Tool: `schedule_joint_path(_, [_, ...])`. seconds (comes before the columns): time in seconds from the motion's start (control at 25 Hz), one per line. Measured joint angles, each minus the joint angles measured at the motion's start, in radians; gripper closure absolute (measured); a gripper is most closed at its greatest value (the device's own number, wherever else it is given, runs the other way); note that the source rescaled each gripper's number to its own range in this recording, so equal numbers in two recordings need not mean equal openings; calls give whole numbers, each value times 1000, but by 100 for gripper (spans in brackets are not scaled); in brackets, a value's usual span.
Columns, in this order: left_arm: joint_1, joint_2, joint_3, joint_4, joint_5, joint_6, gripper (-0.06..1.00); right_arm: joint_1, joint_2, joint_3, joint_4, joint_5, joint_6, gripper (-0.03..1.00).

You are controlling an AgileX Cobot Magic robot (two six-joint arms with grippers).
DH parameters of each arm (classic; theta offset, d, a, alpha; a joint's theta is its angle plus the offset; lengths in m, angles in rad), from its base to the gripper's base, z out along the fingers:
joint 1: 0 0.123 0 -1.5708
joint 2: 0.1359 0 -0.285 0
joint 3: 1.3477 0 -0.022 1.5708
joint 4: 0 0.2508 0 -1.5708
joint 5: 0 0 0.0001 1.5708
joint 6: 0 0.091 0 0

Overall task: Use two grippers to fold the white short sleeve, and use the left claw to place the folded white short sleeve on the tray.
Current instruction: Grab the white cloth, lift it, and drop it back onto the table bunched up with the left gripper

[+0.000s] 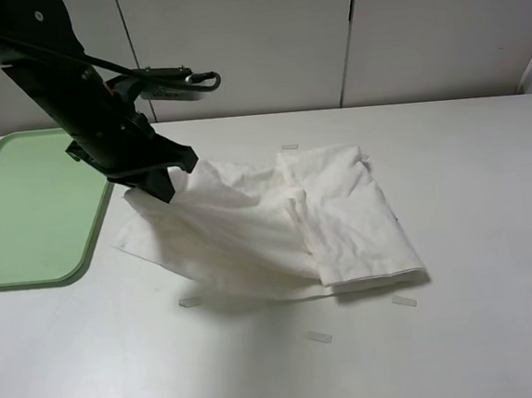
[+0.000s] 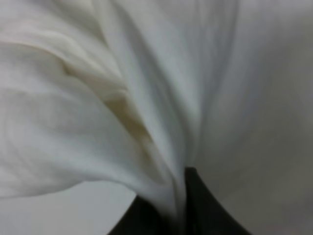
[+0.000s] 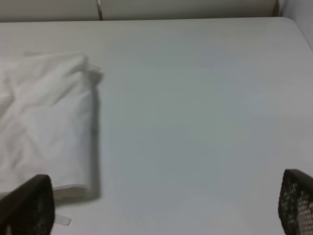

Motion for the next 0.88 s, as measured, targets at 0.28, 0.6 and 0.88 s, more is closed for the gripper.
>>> schedule_joint_path(0.28, [8,-147,0,173,227,0,93,0,0,0,0,0,0,-3])
schedule_joint_path(0.6, [8,-235,0,239,317,0,93,0,0,0,0,0,0,-3])
schedule_joint_path(0.88, [8,-219,0,201,309,-1,93,0,0,0,0,0,0,-3])
